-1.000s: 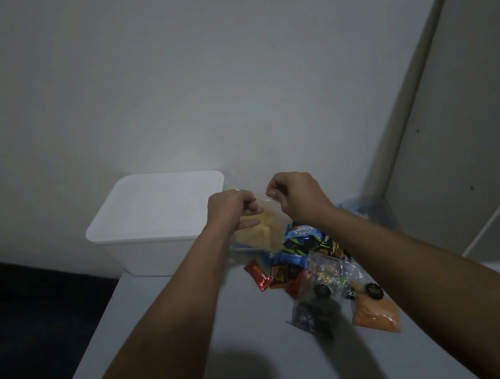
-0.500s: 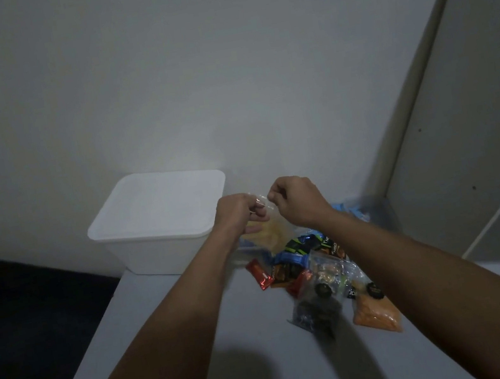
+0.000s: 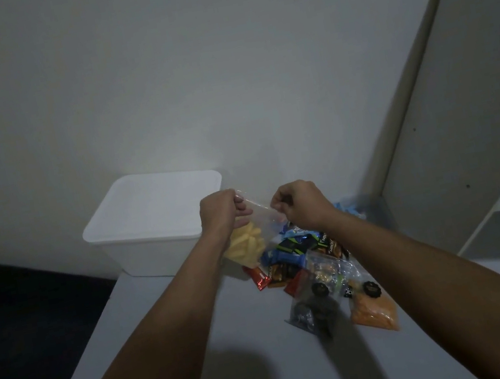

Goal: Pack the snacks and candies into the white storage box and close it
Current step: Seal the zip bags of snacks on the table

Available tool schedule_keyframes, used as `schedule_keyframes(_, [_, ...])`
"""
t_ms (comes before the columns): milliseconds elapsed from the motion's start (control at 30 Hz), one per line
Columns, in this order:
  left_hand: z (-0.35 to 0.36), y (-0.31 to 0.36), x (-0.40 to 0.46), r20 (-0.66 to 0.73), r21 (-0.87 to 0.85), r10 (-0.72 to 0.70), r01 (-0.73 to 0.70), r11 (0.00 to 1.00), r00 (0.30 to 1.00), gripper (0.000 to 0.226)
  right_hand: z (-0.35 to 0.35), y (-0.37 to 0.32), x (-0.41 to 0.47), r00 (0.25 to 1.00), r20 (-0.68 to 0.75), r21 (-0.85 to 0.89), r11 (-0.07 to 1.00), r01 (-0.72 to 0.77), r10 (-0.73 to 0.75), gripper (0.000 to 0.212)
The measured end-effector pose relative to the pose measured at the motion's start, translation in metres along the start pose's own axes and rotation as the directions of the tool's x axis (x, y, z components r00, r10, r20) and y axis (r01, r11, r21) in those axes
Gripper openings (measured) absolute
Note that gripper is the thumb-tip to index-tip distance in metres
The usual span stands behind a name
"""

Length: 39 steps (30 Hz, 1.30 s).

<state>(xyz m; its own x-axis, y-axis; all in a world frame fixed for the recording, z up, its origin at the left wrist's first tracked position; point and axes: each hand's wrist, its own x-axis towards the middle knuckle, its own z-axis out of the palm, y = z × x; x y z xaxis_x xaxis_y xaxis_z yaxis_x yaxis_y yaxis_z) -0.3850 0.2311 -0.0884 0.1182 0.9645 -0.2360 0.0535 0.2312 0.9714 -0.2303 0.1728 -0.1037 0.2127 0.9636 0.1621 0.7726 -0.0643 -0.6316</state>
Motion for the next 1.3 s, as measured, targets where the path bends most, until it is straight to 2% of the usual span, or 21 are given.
schedule_keyframes(133, [0.005, -0.011, -0.003, 0.020, 0.126, -0.037, 0.035, 0.991, 0.999, 0.007, 0.004, -0.005, 0.001, 0.997, -0.010, -0.041, 0.997, 0.072, -0.072, 0.012])
schedule_keyframes(267, [0.003, -0.014, -0.002, 0.034, 0.133, -0.090, 0.085, 0.988, 0.995, 0.009, 0.006, -0.001, 0.000, 0.999, 0.005, -0.021, 0.999, 0.031, -0.031, 0.014])
schedule_keyframes(400, [-0.010, -0.024, 0.008, -0.090, 0.152, 0.035, -0.021, 0.988, 0.995, 0.027, -0.001, 0.001, 0.001, 0.997, 0.081, 0.007, 1.000, 0.016, -0.016, 0.019])
schedule_keyframes(467, [-0.016, -0.030, 0.011, -0.048, 0.219, 0.092, -0.080, 0.972, 0.995, 0.034, -0.006, 0.002, 0.001, 0.991, 0.130, 0.013, 1.000, 0.021, -0.023, 0.020])
schedule_keyframes(567, [-0.023, -0.043, 0.011, 0.020, 0.225, 0.123, -0.124, 0.967, 0.992, 0.012, -0.006, 0.003, 0.002, 0.983, 0.186, 0.033, 0.999, -0.004, -0.002, 0.016])
schedule_keyframes(633, [-0.028, -0.056, 0.015, 0.016, 0.210, 0.079, -0.080, 0.974, 0.997, 0.017, 0.000, 0.006, 0.000, 0.980, 0.198, 0.059, 0.997, -0.049, 0.037, 0.014])
schedule_keyframes(733, [-0.035, -0.079, 0.018, -0.002, 0.235, -0.004, 0.004, 0.972, 1.000, 0.023, 0.016, 0.013, -0.010, 0.969, 0.220, 0.112, 0.984, -0.138, 0.111, 0.027])
schedule_keyframes(867, [-0.040, -0.101, 0.021, -0.010, 0.281, -0.086, 0.085, 0.956, 0.996, 0.023, 0.041, 0.021, -0.022, 0.954, 0.268, 0.058, 0.986, -0.156, 0.135, 0.007])
schedule_keyframes(933, [-0.042, -0.109, 0.023, -0.002, 0.295, -0.129, 0.124, 0.947, 0.992, 0.022, 0.051, 0.025, -0.023, 0.954, 0.257, 0.024, 0.986, -0.165, 0.153, 0.006])
schedule_keyframes(1167, [-0.044, -0.124, 0.040, -0.091, 0.268, -0.154, 0.173, 0.948, 0.984, 0.011, 0.072, 0.033, -0.016, 0.944, 0.186, 0.112, 0.949, -0.296, 0.273, 0.024])
schedule_keyframes(1300, [-0.040, -0.127, 0.053, -0.134, 0.218, -0.153, 0.180, 0.959, 0.979, 0.011, 0.070, 0.036, -0.005, 0.927, 0.215, 0.232, 0.906, -0.355, 0.309, 0.051])
